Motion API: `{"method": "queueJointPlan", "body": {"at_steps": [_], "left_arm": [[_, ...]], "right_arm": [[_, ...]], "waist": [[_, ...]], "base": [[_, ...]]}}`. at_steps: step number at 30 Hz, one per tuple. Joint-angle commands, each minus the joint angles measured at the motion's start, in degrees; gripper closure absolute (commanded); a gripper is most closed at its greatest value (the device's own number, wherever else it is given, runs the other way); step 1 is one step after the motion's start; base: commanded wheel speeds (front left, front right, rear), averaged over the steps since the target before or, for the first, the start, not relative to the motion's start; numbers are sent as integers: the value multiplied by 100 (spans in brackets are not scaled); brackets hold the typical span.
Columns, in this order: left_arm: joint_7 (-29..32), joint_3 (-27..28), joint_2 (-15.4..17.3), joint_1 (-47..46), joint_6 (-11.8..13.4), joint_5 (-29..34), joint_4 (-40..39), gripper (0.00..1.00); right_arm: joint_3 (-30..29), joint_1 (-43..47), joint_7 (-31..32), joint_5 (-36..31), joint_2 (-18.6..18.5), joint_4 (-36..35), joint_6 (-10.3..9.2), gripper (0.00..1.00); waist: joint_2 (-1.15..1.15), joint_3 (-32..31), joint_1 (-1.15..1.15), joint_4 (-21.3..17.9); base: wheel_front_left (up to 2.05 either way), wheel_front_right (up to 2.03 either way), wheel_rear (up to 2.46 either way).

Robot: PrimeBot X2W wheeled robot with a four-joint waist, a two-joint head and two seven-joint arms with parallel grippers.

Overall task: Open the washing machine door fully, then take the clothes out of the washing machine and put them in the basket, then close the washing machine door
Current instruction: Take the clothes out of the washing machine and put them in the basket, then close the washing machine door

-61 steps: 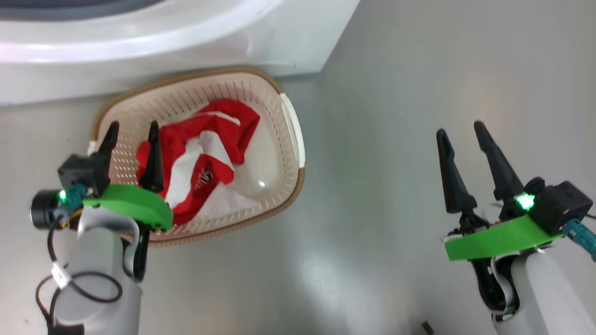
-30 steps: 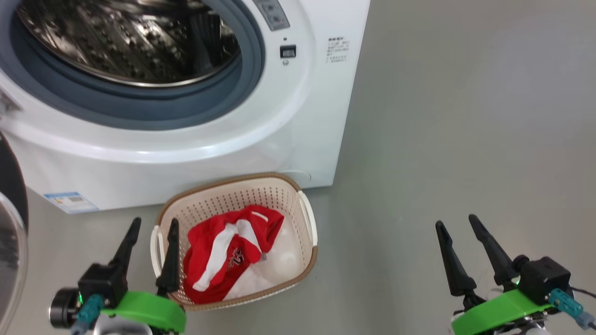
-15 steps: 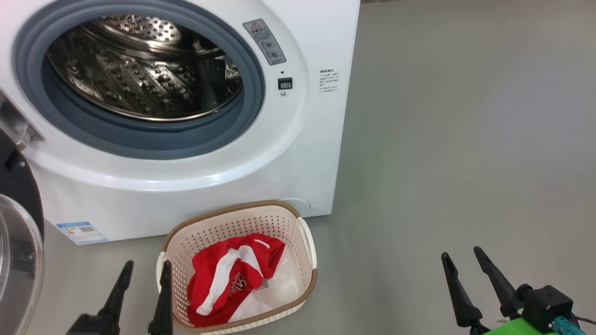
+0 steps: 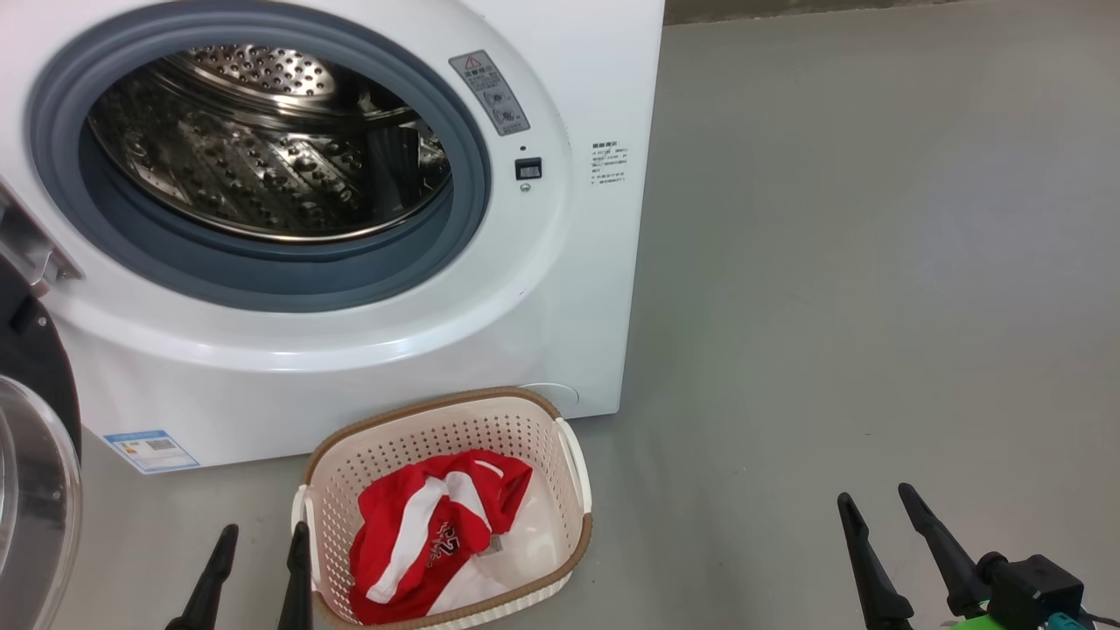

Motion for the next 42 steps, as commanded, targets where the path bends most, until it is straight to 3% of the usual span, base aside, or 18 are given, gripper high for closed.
{"method": "queueJointPlan", "body": {"at_steps": [1,23,42], "left_arm": [[-29,202,61,-87,43,-21,-171,0],[-29,183,61,-182,68,4,-188,0],[-29,139,61,-171,70,-19,-194,0]], "right_arm": [[107,-82,-37,16,-78,-141,42,0],[84,-126,-37,-2,-41,-138,42,0],[124,-123,-37,8,-58,-115,42,0]], "waist": [[0,4,0,2],[0,38,0,9],[0,-7,0,51]], "base": [[0,0,0],[-6,6,0],[-111,111,0]]}}
